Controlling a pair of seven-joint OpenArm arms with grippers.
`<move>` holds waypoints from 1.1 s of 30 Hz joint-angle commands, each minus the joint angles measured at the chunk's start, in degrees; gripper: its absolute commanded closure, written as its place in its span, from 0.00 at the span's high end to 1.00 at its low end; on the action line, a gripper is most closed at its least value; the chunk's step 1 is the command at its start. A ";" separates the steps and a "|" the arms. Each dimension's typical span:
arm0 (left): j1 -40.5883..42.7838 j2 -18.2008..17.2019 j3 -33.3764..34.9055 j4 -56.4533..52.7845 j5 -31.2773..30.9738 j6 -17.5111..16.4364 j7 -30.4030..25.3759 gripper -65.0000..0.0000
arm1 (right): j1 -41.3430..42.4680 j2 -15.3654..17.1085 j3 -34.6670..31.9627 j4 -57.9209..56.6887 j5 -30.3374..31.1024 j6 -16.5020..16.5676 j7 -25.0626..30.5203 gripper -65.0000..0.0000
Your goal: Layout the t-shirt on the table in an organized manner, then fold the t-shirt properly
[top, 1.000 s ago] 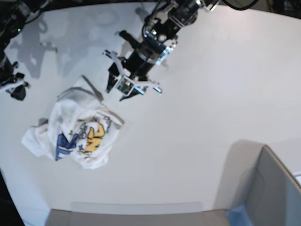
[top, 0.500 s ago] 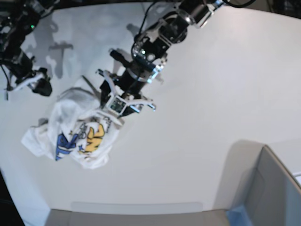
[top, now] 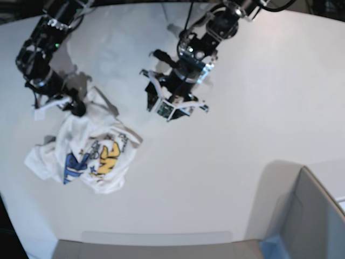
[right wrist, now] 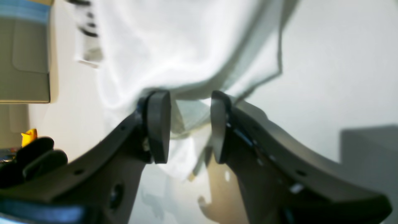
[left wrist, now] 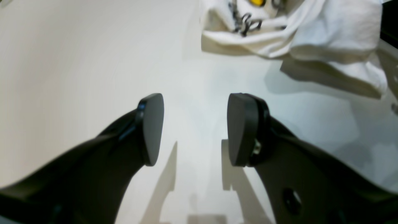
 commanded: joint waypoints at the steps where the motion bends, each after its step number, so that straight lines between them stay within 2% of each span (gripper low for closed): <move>1: -0.71 0.65 -0.05 1.09 0.30 -0.11 -1.92 0.51 | 2.25 0.69 -0.07 0.36 1.49 0.42 1.00 0.34; 5: 0.34 0.65 -0.05 1.62 0.30 -0.11 -1.92 0.51 | 5.50 0.86 -0.16 -2.71 0.61 0.42 1.00 0.34; 10: 1.57 0.56 -1.45 2.68 0.38 -0.11 -1.92 0.51 | 10.08 0.95 -1.12 -3.24 -6.69 0.42 1.00 0.31; 12: 1.66 0.56 -2.77 2.76 0.38 -0.11 -1.92 0.51 | 11.39 1.21 -3.32 -3.24 -9.06 0.42 1.00 0.21; 15: 1.66 0.56 -3.21 2.76 0.38 -0.11 -1.92 0.51 | 12.89 2.53 -5.43 -3.86 -10.38 0.42 1.00 0.00; 20: 1.66 0.56 -3.21 2.76 0.38 -0.11 -1.92 0.51 | 13.77 5.35 -5.78 -3.51 -9.94 0.42 0.38 0.00; 23: 1.66 0.56 -3.21 2.76 0.38 -0.11 -1.92 0.51 | 12.80 6.05 -5.52 3.53 -9.94 0.42 -2.43 0.00; 28: 1.40 0.91 -2.86 2.76 0.12 -0.11 -2.45 0.51 | 8.76 6.31 -5.43 20.41 -9.94 0.33 -2.78 0.00; 30: 1.13 2.58 -2.77 2.41 0.12 -0.11 -2.62 0.51 | 7.79 6.40 -4.73 25.24 -10.11 0.33 -2.78 0.00; 33: 0.43 6.10 -2.95 0.57 0.12 -0.11 -2.62 0.51 | 7.44 6.31 0.37 29.55 -9.94 0.33 -3.13 0.00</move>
